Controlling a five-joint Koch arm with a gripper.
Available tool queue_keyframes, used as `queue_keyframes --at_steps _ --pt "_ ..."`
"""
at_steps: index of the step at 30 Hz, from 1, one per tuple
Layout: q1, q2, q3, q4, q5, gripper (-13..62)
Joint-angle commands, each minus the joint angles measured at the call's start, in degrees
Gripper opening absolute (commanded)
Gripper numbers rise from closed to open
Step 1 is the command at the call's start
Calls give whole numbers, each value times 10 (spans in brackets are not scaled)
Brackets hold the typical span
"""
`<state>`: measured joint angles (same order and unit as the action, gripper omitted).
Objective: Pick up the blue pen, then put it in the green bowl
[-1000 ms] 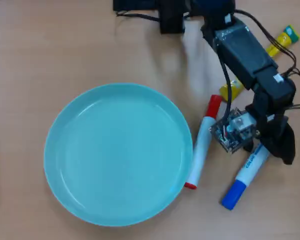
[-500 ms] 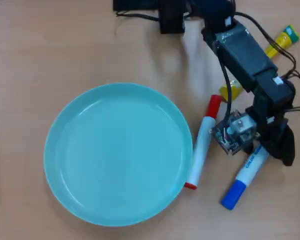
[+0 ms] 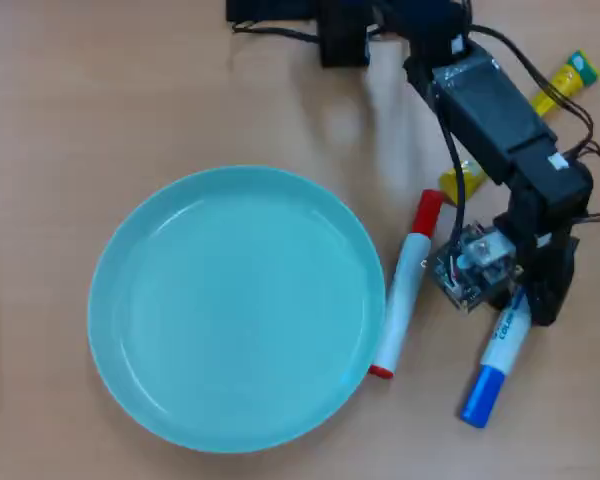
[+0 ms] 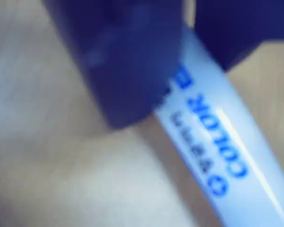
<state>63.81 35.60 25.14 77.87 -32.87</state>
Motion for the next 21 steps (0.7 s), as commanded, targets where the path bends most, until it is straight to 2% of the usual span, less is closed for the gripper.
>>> queue_keyframes --at_steps 1,5,16,21 --pt "-6 7 -44 -11 5 -25" --pt "-6 8 -41 -2 6 -74" --pt "-5 12 -42 66 22 -70" --pt "-7 13 -44 83 83 -69"
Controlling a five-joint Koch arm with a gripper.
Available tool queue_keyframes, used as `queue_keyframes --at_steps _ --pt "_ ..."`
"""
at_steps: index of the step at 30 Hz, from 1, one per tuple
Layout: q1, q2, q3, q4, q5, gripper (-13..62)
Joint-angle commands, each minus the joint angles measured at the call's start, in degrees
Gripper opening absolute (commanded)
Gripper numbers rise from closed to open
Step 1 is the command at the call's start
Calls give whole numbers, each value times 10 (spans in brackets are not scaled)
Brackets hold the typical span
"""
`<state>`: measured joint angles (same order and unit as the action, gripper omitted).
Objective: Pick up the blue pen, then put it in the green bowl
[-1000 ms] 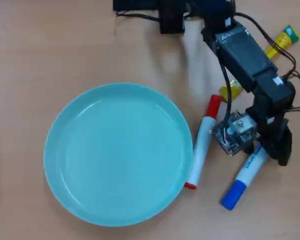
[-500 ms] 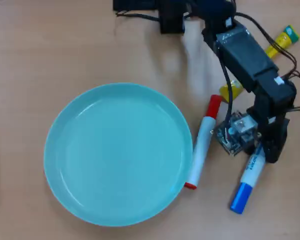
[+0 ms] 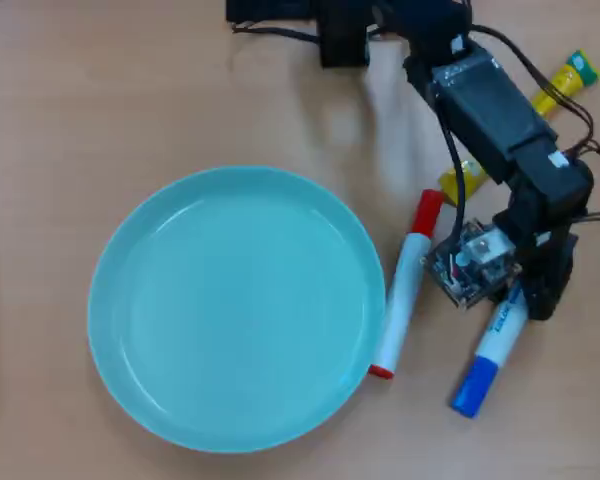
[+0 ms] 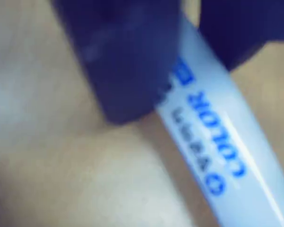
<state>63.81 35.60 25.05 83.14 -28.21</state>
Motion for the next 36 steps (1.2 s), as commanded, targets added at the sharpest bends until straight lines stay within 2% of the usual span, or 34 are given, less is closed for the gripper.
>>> queue_keyframes --at_steps 1,11,22,36 --pt "-9 14 -43 31 42 -69" --pt "-38 101 -43 40 46 -69" --pt "-55 178 -44 38 112 -69" --pt "-37 298 -41 74 128 -69"
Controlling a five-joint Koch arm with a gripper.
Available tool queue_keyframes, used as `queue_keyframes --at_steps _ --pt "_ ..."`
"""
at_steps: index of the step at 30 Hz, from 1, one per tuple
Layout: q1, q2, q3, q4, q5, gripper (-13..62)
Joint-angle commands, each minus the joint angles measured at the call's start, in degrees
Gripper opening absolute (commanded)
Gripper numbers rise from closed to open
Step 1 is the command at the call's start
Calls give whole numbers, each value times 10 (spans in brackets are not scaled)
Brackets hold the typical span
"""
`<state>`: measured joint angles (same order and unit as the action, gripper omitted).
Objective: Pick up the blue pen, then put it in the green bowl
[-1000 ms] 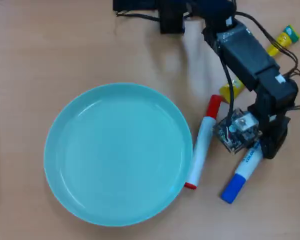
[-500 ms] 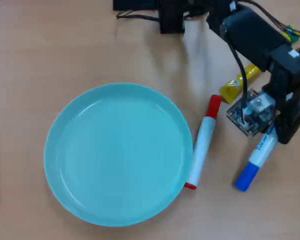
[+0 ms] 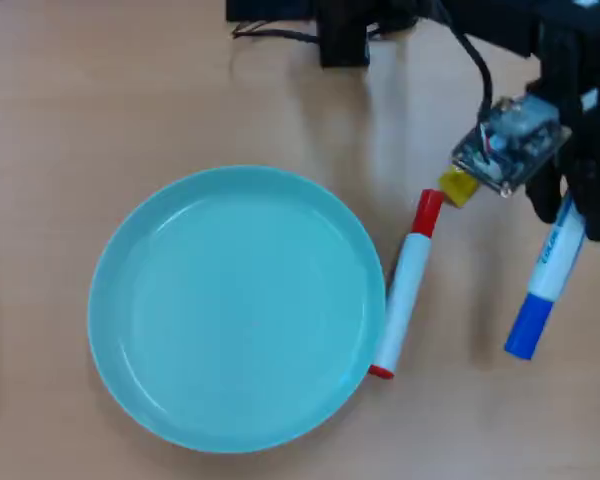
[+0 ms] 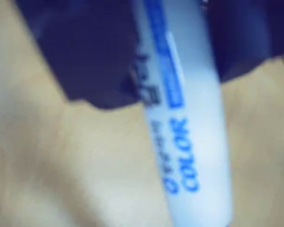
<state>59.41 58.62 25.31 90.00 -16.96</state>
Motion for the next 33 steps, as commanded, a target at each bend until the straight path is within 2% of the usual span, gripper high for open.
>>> queue_keyframes --at_steps 1,9,20,25,33 --pt "12 76 -44 7 23 -69" --pt "70 137 -38 31 126 -69" --pt "159 225 -36 106 155 -69" --pt "198 229 -35 112 219 -69" --pt "262 228 4 109 241 -69"
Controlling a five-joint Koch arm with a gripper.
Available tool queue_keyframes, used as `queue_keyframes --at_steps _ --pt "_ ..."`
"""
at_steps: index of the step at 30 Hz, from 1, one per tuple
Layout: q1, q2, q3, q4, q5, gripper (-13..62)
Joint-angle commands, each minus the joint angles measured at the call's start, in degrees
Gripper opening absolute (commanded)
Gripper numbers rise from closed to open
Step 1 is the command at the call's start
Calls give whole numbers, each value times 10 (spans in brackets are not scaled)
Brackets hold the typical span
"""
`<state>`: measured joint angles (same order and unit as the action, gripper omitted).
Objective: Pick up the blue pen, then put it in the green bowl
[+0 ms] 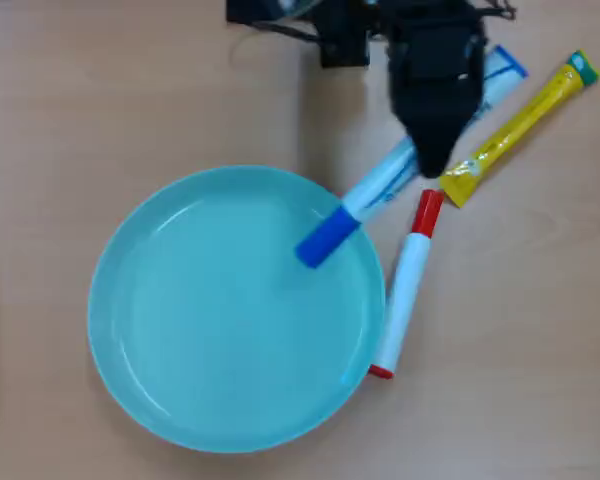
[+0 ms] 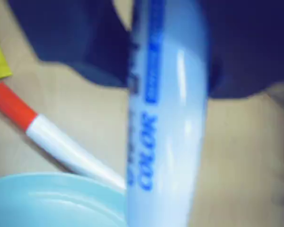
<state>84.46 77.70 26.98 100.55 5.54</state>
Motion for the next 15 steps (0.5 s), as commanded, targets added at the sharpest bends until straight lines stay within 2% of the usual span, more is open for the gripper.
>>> queue_keyframes --at_steps 1,15 --pt "17 38 -7 3 18 -69" --pt "134 36 63 -103 86 -69"
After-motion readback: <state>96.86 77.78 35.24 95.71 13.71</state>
